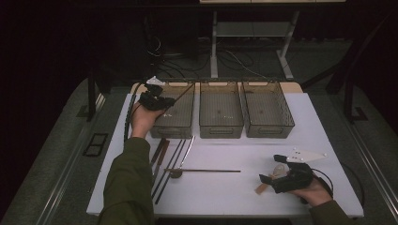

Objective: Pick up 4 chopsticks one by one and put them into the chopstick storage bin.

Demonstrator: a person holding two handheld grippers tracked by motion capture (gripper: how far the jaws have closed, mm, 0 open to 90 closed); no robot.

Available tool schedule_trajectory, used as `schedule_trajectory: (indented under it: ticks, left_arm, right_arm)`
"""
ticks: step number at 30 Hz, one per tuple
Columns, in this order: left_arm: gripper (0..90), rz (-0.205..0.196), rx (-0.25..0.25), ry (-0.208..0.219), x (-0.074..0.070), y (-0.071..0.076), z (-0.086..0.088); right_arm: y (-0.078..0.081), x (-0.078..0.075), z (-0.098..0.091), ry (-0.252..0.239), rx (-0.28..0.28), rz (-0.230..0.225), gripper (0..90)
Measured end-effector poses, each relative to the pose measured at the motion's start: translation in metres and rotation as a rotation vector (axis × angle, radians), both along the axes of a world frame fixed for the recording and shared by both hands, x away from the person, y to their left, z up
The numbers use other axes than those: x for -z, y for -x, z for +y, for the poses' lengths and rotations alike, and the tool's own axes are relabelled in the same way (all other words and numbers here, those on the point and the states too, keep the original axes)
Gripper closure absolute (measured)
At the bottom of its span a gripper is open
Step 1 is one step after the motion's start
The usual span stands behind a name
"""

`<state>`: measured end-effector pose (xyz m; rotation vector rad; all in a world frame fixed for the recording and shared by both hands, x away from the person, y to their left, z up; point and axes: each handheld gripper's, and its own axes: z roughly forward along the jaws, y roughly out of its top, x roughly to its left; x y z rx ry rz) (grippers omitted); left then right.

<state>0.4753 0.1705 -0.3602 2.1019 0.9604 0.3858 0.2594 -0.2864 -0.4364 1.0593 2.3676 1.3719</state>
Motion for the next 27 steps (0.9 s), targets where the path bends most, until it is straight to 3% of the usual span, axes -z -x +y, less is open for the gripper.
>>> schedule_trajectory:
  ticks: [5, 8, 16, 20, 27]
  left_arm:
    - [84.3, 0.004, -0.016, -0.002, 0.006, -0.004, 0.002]
    - [84.3, 0.019, -0.024, -0.036, 0.012, -0.005, 0.002]
    - [84.1, 0.052, -0.054, 0.004, 0.024, -0.005, 0.009]
    - [82.0, 0.045, -0.057, -0.018, 0.024, -0.005, 0.008]
    - [73.4, 0.037, -0.069, -0.005, 0.023, -0.003, 0.009]
  right_arm:
    - [0.000, 0.000, 0.000, 0.001, 0.001, 0.000, 1.1]
    - [0.000, 0.000, 0.000, 0.000, 0.001, 0.001, 1.1]
    - [0.000, 0.000, 0.000, 0.002, 0.001, 0.001, 1.1]
    - [0.000, 0.000, 0.000, 0.002, 0.002, 0.001, 1.1]
    - [0.000, 0.000, 0.000, 0.002, 0.001, 0.000, 1.1]
